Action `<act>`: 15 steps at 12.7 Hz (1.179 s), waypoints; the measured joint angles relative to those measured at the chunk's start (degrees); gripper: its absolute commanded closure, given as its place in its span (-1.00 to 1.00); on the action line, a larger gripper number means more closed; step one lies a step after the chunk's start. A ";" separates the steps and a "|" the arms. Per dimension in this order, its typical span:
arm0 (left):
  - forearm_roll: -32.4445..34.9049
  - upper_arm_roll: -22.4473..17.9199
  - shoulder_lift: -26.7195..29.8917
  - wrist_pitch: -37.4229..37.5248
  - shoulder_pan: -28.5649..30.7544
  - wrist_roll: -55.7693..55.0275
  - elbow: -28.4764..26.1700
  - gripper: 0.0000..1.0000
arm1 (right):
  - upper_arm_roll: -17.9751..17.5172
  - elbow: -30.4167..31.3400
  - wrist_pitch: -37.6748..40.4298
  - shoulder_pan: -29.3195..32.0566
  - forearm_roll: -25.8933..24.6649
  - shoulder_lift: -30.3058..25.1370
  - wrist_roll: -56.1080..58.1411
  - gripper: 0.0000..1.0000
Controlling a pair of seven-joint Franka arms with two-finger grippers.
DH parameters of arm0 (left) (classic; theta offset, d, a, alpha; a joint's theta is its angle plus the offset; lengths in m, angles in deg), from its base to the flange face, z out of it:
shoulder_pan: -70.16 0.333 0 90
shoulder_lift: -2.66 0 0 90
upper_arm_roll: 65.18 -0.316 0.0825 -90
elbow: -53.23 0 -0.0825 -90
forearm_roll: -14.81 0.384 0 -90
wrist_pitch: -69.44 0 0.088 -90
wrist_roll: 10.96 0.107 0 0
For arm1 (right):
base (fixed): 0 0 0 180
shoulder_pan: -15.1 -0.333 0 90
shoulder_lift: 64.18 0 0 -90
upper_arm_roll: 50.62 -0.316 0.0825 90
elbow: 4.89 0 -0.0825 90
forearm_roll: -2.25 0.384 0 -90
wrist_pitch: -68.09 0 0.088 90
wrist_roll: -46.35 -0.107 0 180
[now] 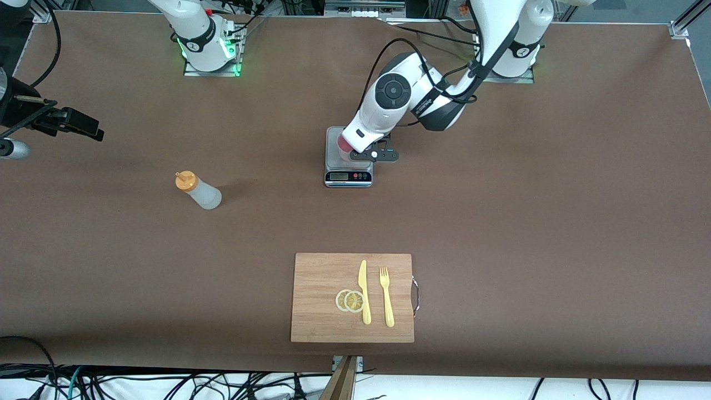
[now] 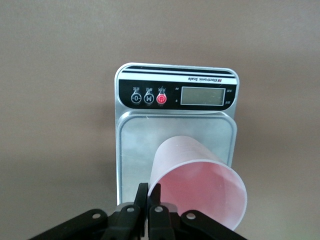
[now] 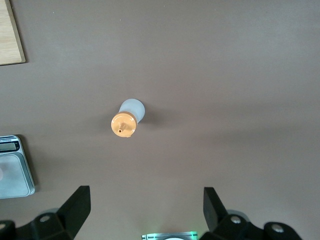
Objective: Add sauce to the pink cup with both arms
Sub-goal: 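Carry the pink cup with the left gripper onto the scale, then open the left gripper and withdraw it from the cup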
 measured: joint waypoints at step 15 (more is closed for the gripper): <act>0.63 -1.20 2.39 14.83 3.11 -3.67 13.51 -1.00 | 0.20 -0.02 -0.03 0.01 0.00 0.01 0.00 -1.00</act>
